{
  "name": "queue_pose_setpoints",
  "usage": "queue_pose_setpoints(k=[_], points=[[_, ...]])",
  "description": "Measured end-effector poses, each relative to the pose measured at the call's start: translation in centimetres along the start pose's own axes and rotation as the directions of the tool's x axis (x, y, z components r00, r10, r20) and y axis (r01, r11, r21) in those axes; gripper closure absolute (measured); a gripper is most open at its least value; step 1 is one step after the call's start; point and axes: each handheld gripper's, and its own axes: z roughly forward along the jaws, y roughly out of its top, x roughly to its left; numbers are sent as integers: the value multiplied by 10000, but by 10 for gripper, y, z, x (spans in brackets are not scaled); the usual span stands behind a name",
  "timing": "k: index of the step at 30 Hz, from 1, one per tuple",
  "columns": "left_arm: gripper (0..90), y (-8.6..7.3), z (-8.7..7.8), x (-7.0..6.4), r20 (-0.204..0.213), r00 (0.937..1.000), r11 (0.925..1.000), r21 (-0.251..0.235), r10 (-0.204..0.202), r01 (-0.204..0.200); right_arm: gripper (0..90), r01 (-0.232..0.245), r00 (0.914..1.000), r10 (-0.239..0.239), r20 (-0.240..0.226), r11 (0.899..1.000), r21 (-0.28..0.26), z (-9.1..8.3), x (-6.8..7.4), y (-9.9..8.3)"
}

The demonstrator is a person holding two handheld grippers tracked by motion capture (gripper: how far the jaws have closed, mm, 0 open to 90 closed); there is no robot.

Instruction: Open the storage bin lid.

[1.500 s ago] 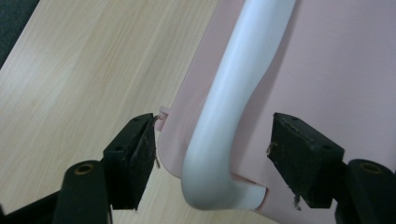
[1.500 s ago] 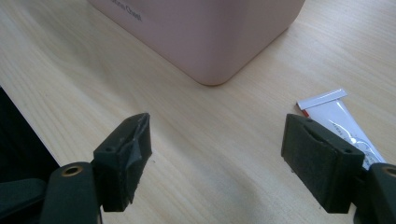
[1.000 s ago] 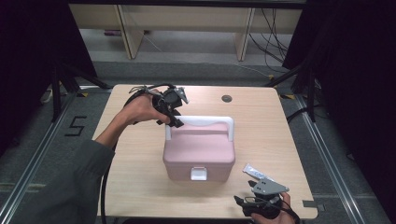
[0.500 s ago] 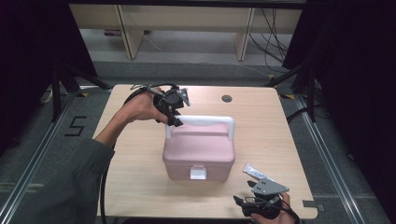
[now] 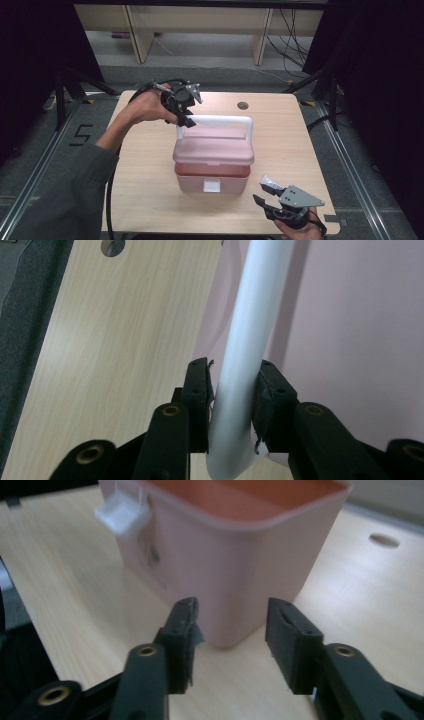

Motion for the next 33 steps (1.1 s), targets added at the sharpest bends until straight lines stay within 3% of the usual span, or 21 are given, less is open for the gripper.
queue_pose_setpoints(k=[2, 3, 8, 10, 11, 16, 22, 24, 26, 29, 31, 32, 33], points=[[698, 0, 0, 3, 3, 10000, 10000, -33, 14, -14, 613, 229, 9997, -230, -17, 9989, -421, -3, -6, 6], [697, 0, 0, 3, 66, 9999, 9999, -56, -118, 118, 643, 112, 9999, -117, -65, 9975, -693, -2, -7, 9], [694, 0, 0, 6, 53, 9998, 9997, -123, -195, 196, 747, 164, 9993, -203, -319, 9928, -1183, 5, -16, 25], [693, 0, 0, 6, 62, 9997, 9997, -91, -216, 216, 769, 523, 9975, -581, -399, 9896, -1338, 11, -22, 34], [693, 1, 0, 6, 62, 9997, 9997, -76, -215, 216, 787, 476, 9975, -549, -435, 9869, -1539, 15, -25, 38], [693, 0, 0, 6, 79, 9997, 9997, -91, -237, 238, 822, 251, 9965, -376, -740, 9864, -1627, 33, -39, 50], [689, -2, 1, 5, 170, 9994, 9993, -192, -313, 316, 841, 401, 9944, -566, -888, 9831, -1784, 43, -48, 57], [676, -4, 0, 3, -43, 9989, 9981, -390, -470, 468, 853, 402, 9923, -641, -1058, 9760, -2140, 47, -50, 61], [637, -7, -2, 1, 20, 9985, 9961, -693, -553, 553, 859, 536, 9930, -749, -917, 9749, -2159, 47, -50, 63], [518, -14, -8, -1, -611, 9896, 9858, -1147, -1303, 1227, 859, 583, 9921, -806, -966, 9750, -2143, 47, -45, 67], [466, -21, -13, -5, -698, 9860, 9785, -1524, -1512, 1393, 859, 871, 9907, -1084, -824, 9697, -2282, 47, -45, 70], [441, -26, -17, -8, -801, 9820, 9710, -1825, -1713, 1545, 859, 815, 9899, -1039, -963, 9736, -2133, 47, -45, 72], [418, -29, -19, -10, -878, 9775, 9637, -2056, -1917, 1705, 860, 1042, 9888, -1245, -819, 9706, -2171, 47, -46, 73]])
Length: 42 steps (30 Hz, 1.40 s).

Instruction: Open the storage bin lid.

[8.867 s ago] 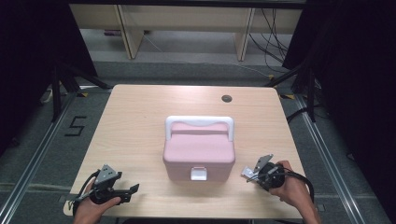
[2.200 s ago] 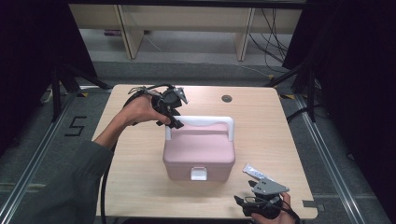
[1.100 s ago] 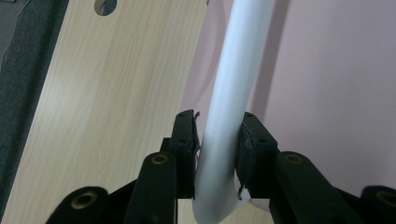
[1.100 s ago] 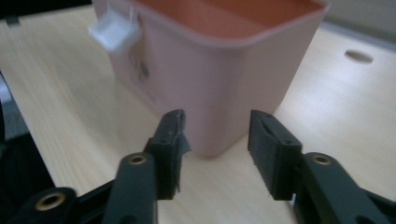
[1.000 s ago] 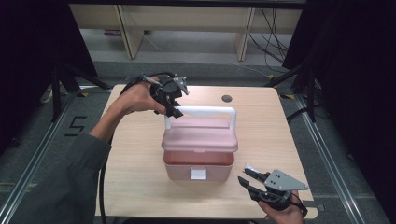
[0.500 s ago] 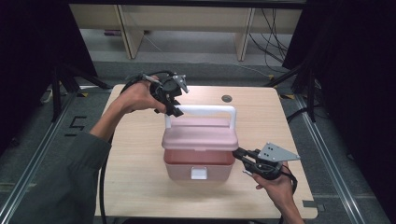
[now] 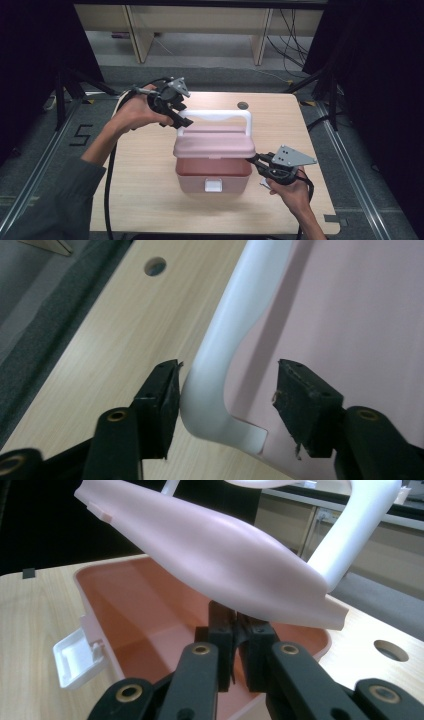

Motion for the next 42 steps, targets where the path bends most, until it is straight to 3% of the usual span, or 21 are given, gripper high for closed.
queue_pose_setpoints(k=[6, 7, 8, 11, 15, 18, 21, 22, 23, 24, 26, 27, 29, 30, 32, 33, 35, 38, 39, 40, 42], points=[[365, -23, -26, -5, -362, 9952, 9930, -783, -910, 880, 863, -43, 10000, 42, 44, 10000, 71, 1, 0, 3], [360, -27, -29, -5, -435, 9939, 9920, -805, -1010, 973, 863, -264, 9996, 265, -79, 9996, 96, 1, 1, 3], [358, -30, -32, -6, -463, 9926, 9900, -903, -1126, 1081, 863, -4, 10000, 5, -13, 10000, 87, 1, 0, 3], [349, -42, -40, -8, -276, 9863, 9792, -1276, -1627, 1580, 865, -89, 9999, 88, 78, 9999, 105, 1, 0, 3], [327, -58, -42, -11, -328, 9769, 9674, -1499, -2114, 2043, 865, -159, 9999, 159, -1, 9999, -3, 2, 0, 4], [305, -74, -41, -16, -228, 9705, 9560, -1791, -2402, 2324, 865, -37, 10000, 36, 88, 9999, 95, 1, -1, 5], [295, -91, -39, -19, -55, 9616, 9397, -2140, -2743, 2669, 865, -185, 9998, 185, 47, 9998, 65, 1, -1, 6], [294, -96, -37, -20, 65, 9579, 9341, -2198, -2871, 2814, 865, -26, 10000, 26, 49, 10000, 28, 1, -2, 7], [294, -103, -33, -20, 141, 9537, 9308, -2142, -3004, 2963, 865, -200, 9998, 200, -27, 9997, 134, 1, -1, 7], [295, -107, -29, -23, 190, 9419, 9217, -2005, -3353, 3321, 865, -205, 9998, 205, -19, 9997, 126, 1, -2, 7], [301, -114, -21, -24, 286, 9462, 9242, -2068, -3224, 3212, 865, -348, 9994, 347, 25, 9993, 120, 1, -2, 8], [309, -117, -18, -24, -53, 9475, 9242, -2218, -3199, 3108, 865, -202, 9998, 202, 27, 9998, 40, 2, -3, 8], [316, -121, -11, -29, 675, 9329, 9047, -2282, -3539, 3597, 865, -244, 9997, 243, 54, 9996, 163, 1, -2, 9], [319, -123, -8, -31, 684, 9365, 9107, -2185, -3441, 3506, 865, -299, 9995, 297, 135, 9995, 118, 1, -2, 9], [318, -126, -1, -35, 640, 9376, 9141, -2087, -3418, 3475, 865, -185, 9996, 184, 199, 9998, 62, 2, -3, 11], [317, -127, 2, -37, 813, 9297, 9014, -2276, -3593, 3683, 865, -165, 9997, 164, 176, 9998, 76, 2, -4, 11], [321, -130, 7, -40, 1011, 9191, 8842, -2511, -3808, 3939, 865, -290, 9996, 289, 32, 9994, 174, 1, -3, 12], [321, -134, 19, -45, 999, 9173, 8880, -2302, -3854, 3981, 865, -206, 9997, 205, 96, 9996, 174, 1, -5, 13], [321, -135, 23, -46, 1057, 9167, 8887, -2251, -3853, 3995, 865, -390, 9990, 387, 203, 9992, 114, 1, -3, 12], [321, -135, 26, -47, 1066, 9151, 8887, -2186, -3888, 4031, 865, -216, 9996, 215, 170, 9997, 86, 2, -5, 13], [321, -134, 31, -49, 1009, 9167, 8925, -2097, -3865, 3994, 865, -243, 9996, 241, 172, 9996, 107, 2, -5, 13]])
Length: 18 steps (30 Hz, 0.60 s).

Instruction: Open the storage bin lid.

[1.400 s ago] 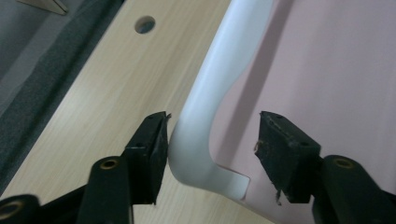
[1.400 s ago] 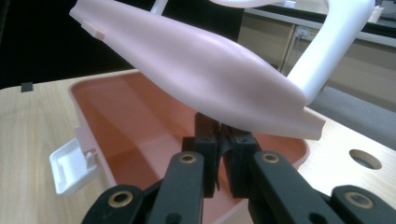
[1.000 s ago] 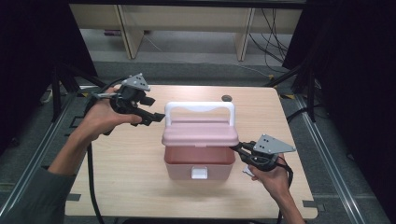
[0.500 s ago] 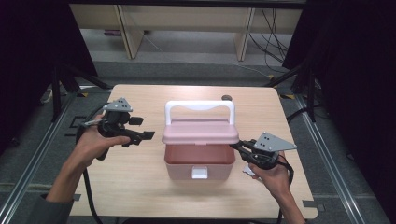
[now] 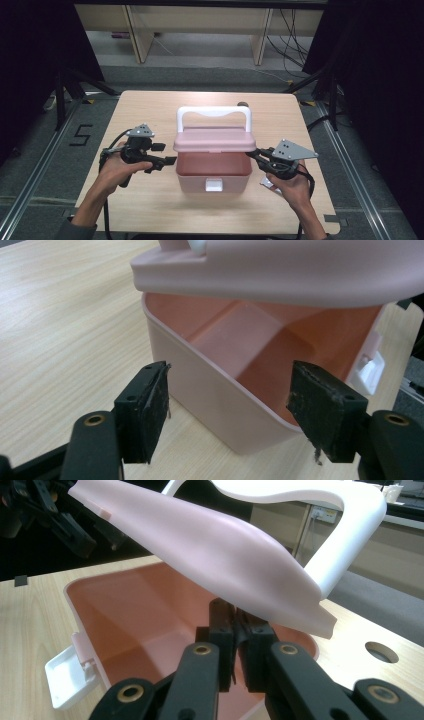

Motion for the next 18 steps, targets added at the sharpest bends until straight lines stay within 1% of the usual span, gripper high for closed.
queue_pose_setpoints(k=[2, 3, 4, 6, 7, 9, 10, 11, 12, 14, 15, 16, 17, 18], points=[[323, 0, 4, -1, 65, 10000, 10000, 46, -17, 16, 865, -131, 9999, 131, -41, 9999, 20, 0, 1, 0], [324, 0, 6, -2, 74, 10000, 10000, 17, -38, 38, 865, -146, 9998, 146, -97, 9999, 19, 0, 0, 0], [326, 0, 8, -3, 114, 9999, 9999, 31, -108, 107, 865, -108, 9999, 108, -59, 9999, 19, 0, 0, 0], [325, -1, 13, -4, 81, 9999, 9999, 124, -76, 75, 865, -177, 9997, 176, -184, 9998, -51, 1, 1, 0], [325, -1, 15, -4, 133, 9999, 9999, 109, -81, 79, 865, -191, 9996, 190, -207, 9998, -33, 1, 1, 0], [328, -1, 17, -4, 100, 9999, 9998, 113, -136, 135, 865, -124, 9998, 123, -161, 9999, -20, 1, 0, 0], [331, -1, 19, -4, -5, 9999, 9998, 104, -159, 159, 865, -162, 9996, 161, -229, 9999, -30, 1, 0, 0], [333, -1, 21, -4, -21, 10000, 9997, 245, -52, 52, 865, -91, 9997, 90, -210, 9999, -66, 1, 0, 1], [333, -1, 23, -5, -1, 9999, 9998, 139, -137, 137, 865, -46, 9999, 46, -127, 10000, 19, 1, -1, 1], [328, -2, 27, -5, 71, 9999, 9996, 259, -154, 152, 865, -150, 9999, 150, -48, 9999, 29, 0, 0, 2], [327, -3, 28, -4, 49, 10000, 9994, 353, -8, 6, 865, -154, 9999, 154, 6, 9999, -5, 0, 0, 2], [331, -3, 30, -5, 33, 9999, 9995, 282, -130, 130, 865, -63, 10000, 63, 47, 10000, -47, 1, -1, 2], [340, -3, 31, -5, 20, 10000, 9991, 412, 94, -94, 865, -97, 9999, 97, -81, 10000, -11, 1, -1, 3], [358, -4, 33, -7, -25, 10000, 9996, 290, 0, 1, 865, -207, 9998, 207, -37, 9998, -29, 1, -1, 3]])
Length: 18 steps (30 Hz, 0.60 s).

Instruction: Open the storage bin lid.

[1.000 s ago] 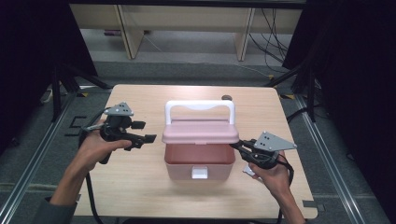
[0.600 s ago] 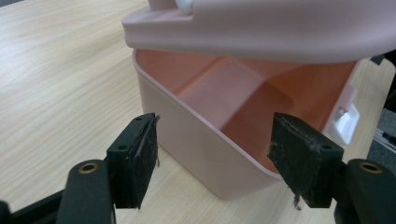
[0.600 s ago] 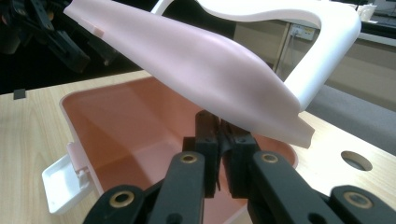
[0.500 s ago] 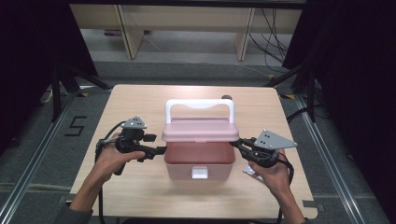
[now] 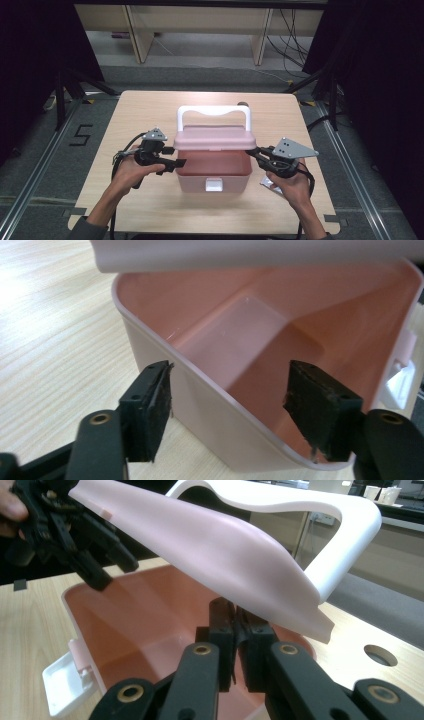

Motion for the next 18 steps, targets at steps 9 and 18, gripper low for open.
queue_pose_setpoints(k=[9, 18], points=[[440, -5, 6, -2, -134, 9977, 9970, 411, 669, -663, 865, 37, 10000, -36, 20, 9998, -173, 4, -6, 5], [459, -7, 6, -4, -197, 9983, 9981, 306, 543, -537, 869, 141, 9999, -141, 10, 9998, -125, 8, -19, 17]])
